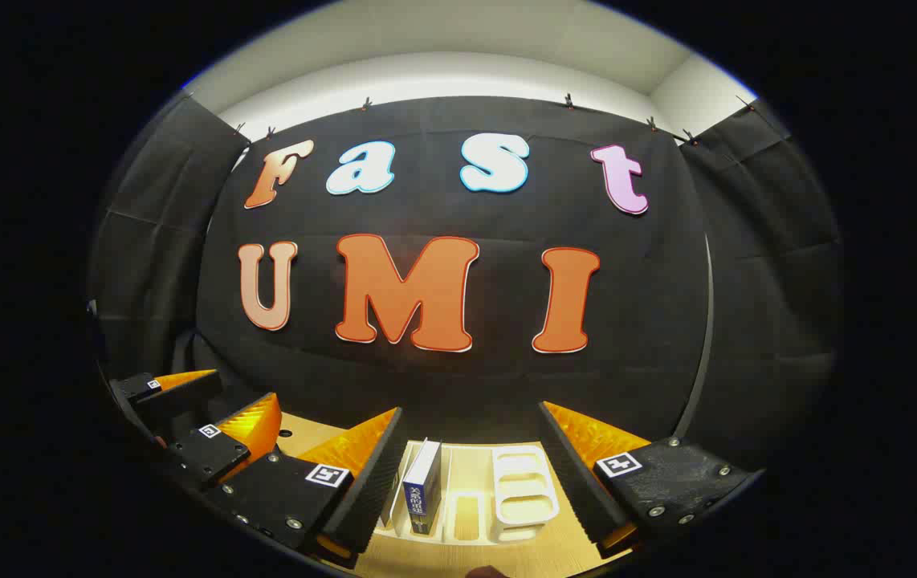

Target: Open the schoolbag, grab two books from the bookshelf and put them into the schoolbag.

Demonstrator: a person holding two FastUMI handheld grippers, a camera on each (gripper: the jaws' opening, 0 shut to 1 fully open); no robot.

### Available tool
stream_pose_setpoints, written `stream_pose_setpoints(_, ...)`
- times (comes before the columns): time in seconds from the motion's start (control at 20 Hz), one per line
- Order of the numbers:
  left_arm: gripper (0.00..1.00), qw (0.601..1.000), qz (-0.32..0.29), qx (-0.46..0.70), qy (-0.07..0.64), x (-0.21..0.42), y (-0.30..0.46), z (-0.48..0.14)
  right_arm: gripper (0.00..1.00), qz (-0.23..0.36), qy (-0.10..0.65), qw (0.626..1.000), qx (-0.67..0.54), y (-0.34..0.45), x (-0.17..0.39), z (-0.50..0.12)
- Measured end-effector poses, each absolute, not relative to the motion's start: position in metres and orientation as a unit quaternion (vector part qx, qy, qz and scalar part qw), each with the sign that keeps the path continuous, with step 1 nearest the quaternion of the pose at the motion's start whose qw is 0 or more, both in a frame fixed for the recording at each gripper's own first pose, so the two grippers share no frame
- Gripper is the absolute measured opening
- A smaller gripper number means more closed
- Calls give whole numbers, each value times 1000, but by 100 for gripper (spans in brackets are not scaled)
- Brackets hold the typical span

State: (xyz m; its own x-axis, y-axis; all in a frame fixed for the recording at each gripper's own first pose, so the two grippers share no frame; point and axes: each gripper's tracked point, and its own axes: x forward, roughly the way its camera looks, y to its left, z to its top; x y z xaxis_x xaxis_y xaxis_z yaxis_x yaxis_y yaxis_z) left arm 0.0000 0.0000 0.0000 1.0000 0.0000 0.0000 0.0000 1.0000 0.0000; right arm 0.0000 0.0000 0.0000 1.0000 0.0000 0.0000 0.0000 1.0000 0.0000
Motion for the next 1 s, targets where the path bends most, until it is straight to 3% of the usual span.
stream_pose_setpoints(1.0,96,999,18,21,16,21,-2,-21,96,3,28,1000,7,-14,24,-35)
